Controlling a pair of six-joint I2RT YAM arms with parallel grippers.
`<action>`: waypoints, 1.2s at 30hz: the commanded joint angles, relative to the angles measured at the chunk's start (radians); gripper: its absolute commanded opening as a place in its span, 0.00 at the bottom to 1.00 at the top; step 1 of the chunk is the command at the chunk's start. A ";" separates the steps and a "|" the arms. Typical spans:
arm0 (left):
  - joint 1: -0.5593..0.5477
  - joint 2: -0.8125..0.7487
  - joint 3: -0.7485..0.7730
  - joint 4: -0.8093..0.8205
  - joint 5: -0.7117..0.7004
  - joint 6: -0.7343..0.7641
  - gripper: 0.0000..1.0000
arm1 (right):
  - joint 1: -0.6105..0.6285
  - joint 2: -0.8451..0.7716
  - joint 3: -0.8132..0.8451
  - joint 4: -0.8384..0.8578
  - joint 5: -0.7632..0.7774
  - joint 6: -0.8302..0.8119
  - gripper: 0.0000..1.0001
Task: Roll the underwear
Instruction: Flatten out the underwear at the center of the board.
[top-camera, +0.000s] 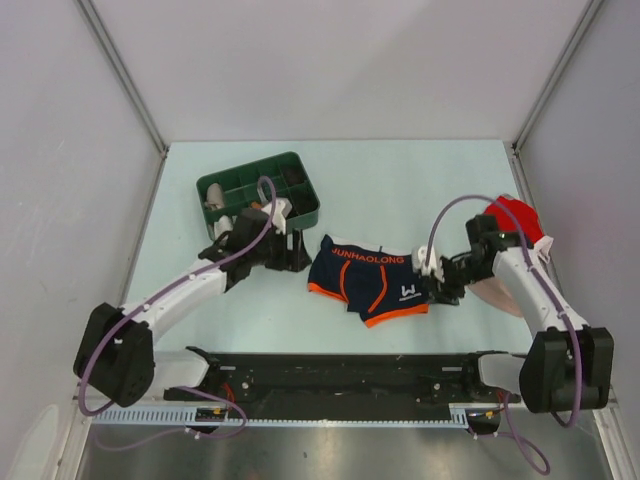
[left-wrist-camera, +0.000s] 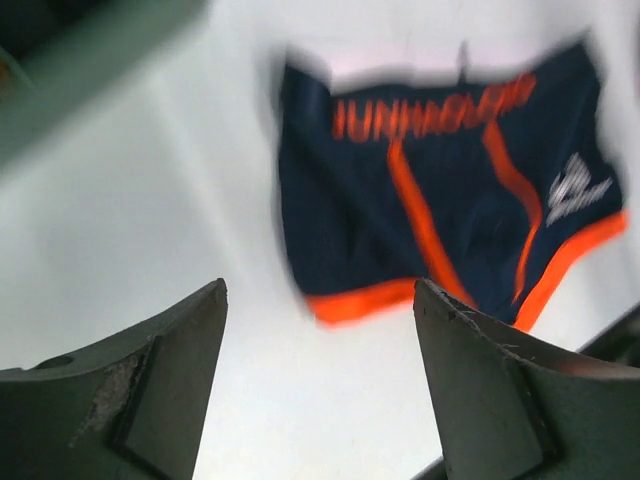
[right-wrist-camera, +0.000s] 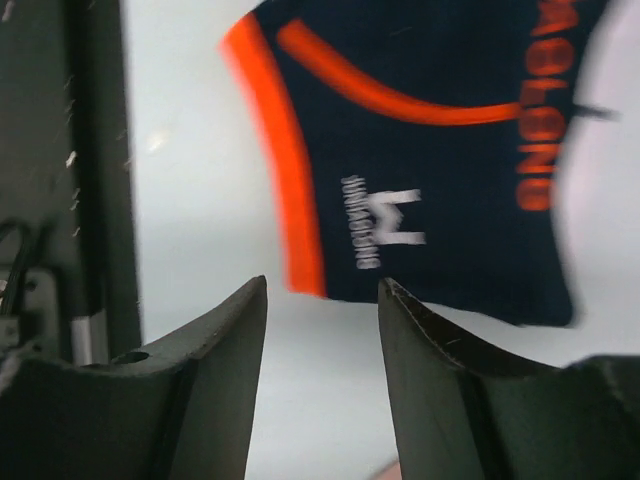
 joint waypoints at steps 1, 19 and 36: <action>-0.010 -0.026 -0.135 0.057 0.094 -0.054 0.78 | 0.090 -0.124 -0.154 0.019 0.110 -0.207 0.54; -0.080 0.293 -0.138 0.235 0.135 -0.128 0.51 | 0.179 -0.044 -0.216 0.118 0.212 -0.219 0.54; -0.053 -0.031 -0.307 0.169 0.131 -0.179 0.00 | 0.220 0.183 -0.220 0.196 0.336 -0.249 0.27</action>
